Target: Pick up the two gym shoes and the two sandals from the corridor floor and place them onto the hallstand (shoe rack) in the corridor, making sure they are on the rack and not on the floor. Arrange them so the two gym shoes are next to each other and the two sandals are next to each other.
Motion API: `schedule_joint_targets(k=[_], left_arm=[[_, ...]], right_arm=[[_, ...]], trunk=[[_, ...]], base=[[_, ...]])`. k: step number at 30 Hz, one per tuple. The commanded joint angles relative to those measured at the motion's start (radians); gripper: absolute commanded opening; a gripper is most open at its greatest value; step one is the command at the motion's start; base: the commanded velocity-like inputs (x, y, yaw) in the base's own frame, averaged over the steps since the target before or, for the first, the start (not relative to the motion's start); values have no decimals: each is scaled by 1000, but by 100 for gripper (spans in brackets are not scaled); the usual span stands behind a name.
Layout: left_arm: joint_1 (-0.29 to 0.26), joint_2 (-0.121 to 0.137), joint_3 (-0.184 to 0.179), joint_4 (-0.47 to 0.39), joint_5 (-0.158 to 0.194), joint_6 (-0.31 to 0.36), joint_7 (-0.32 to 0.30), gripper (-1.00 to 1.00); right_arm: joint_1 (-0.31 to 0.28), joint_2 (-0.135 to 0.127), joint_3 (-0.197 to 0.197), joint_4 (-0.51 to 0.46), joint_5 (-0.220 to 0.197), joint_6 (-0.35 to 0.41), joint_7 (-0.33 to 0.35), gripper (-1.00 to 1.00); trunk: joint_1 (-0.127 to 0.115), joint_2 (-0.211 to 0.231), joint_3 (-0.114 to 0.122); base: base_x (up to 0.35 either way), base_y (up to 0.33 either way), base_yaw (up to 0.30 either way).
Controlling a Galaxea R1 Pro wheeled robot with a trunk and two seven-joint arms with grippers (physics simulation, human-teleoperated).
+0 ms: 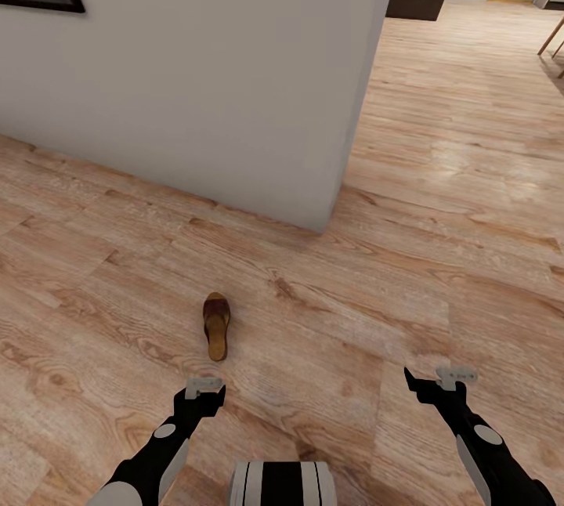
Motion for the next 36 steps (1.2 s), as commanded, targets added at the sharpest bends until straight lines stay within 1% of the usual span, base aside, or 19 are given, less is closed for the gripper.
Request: schedule_joint_targets(k=[1,12,20,26,36], left_arm=[[0,-1,5,1,-3,-4,-4,100],[1,0,4,0,-3,-10,-3,100],[1,1,3,-10,-3,-16,-3,100],[2,2,5,-48,-3,-16,-2,100],[1,5,6,-66,-2,-17,-2,100]], right_arm=[[-1,0,-4,1,-2,-3,8,100],[-1,0,-4,1,-2,-3,8,100],[-1,0,-4,1,-2,-3,8,100],[-1,0,-5,1,-1,-3,8,100],[-1,0,-3,0,-2,-3,9,100]], trunk=[[0,0,-1],[0,0,-1],[0,0,-1],[0,0,-1],[0,0,-1]], base=[[0,0,0],[1,0,0],[223,-116,0],[225,-95,0],[70,-10,0]])
